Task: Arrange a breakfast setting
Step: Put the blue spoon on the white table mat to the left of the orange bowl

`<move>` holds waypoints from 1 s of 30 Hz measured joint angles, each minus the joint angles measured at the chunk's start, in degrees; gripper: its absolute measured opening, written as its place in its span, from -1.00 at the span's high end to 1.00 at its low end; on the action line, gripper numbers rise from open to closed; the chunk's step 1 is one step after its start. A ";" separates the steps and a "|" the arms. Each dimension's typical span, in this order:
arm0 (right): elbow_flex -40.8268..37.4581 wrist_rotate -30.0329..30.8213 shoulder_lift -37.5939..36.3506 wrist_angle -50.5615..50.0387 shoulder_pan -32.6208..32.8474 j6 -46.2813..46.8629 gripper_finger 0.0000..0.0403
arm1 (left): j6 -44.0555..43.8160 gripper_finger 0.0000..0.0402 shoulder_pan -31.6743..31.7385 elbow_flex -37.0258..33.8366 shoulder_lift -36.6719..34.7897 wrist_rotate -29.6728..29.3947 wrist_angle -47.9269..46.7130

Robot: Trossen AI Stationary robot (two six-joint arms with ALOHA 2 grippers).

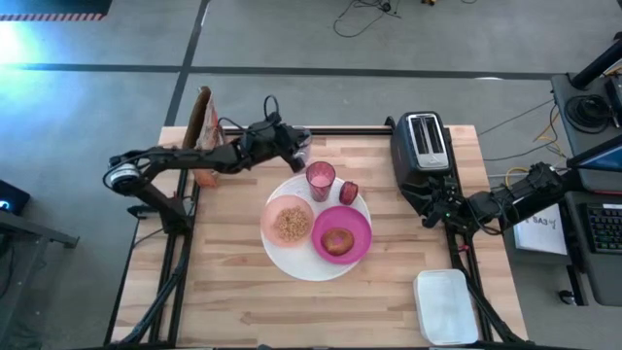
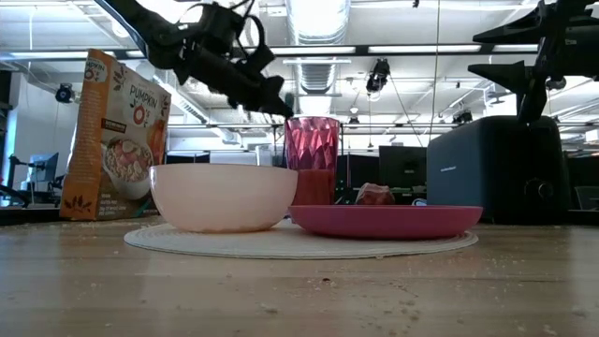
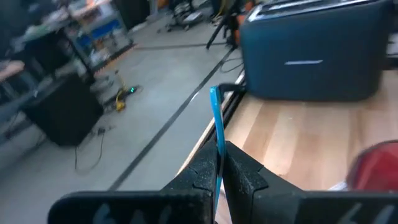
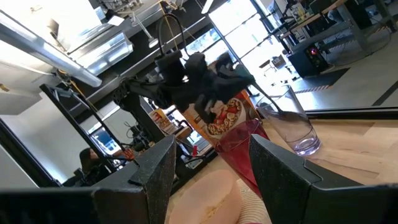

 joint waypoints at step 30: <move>0.00 0.00 0.00 0.01 0.01 0.00 0.05 | 17.31 1.00 -9.26 0.11 -24.32 15.82 -27.59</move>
